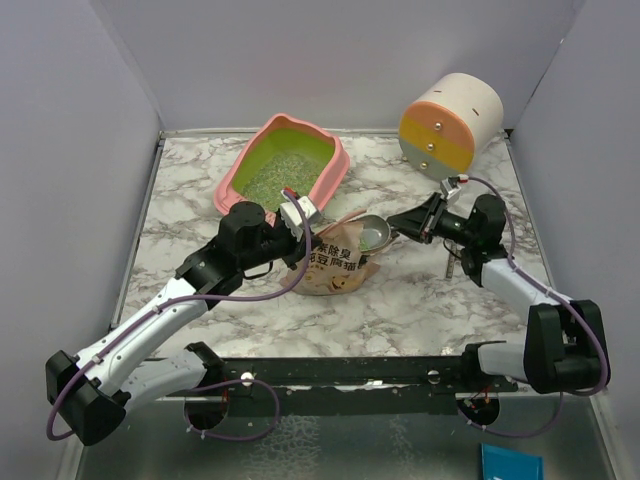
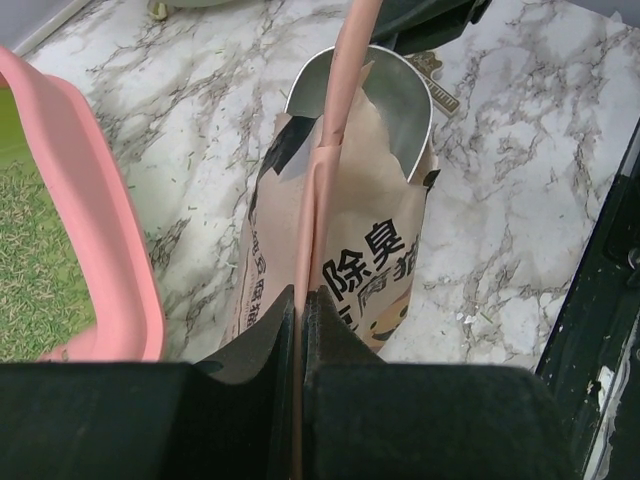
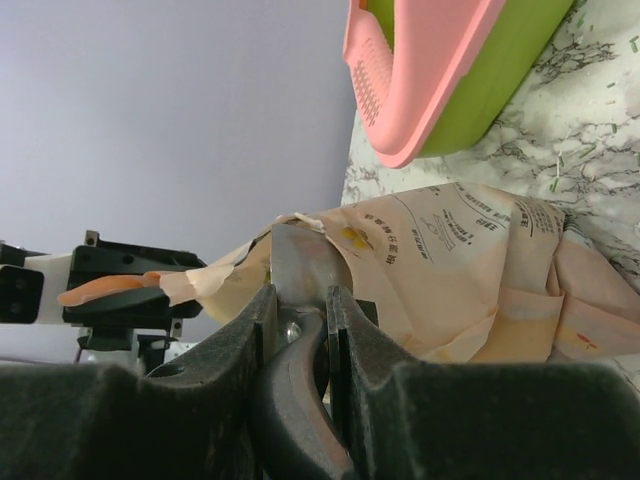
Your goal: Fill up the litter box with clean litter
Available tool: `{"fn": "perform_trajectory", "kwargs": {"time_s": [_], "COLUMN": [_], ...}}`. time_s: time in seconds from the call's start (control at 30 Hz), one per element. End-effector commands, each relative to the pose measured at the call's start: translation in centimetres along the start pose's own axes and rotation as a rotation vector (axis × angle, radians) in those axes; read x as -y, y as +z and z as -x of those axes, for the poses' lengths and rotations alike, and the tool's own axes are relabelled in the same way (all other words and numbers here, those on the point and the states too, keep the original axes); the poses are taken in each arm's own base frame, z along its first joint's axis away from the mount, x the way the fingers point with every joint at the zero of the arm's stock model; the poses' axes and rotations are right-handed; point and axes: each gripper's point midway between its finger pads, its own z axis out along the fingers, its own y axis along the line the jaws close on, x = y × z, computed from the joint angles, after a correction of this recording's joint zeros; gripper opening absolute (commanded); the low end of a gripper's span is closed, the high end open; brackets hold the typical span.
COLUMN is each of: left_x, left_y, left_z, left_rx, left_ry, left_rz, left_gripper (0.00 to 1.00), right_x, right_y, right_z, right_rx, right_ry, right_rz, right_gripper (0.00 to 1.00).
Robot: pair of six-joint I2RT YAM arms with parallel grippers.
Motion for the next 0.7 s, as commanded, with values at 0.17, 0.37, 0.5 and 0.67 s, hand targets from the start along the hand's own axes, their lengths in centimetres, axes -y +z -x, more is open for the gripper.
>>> {"fn": "perform_trajectory", "kwargs": {"time_s": [0.17,0.37,0.5,0.67], "left_x": [-0.4,-0.5,-0.6,-0.3], "left_y": [-0.8,-1.1,-1.6,-1.6], "left_z": [2.7,3.3,3.7,3.6], "left_rx": [0.104,0.127,0.15,0.162], "left_ry": [0.023,0.023,0.024,0.019], "left_rz": [0.035,0.05,0.059,0.046], "left_gripper": [0.0,0.0,0.0,0.0], "right_x": [-4.3,-3.5,-1.1,2.0], "right_y": [-2.6,-3.7,-3.8,-3.4], "right_z": [1.4,1.1,0.5,0.7], "right_rx": [0.07,0.108,0.119,0.125], "right_ry": [0.002,0.023,0.065,0.06], "right_rz": [0.067,0.016,-0.028,-0.101], "right_gripper": [0.01,0.01,0.01,0.01]}}
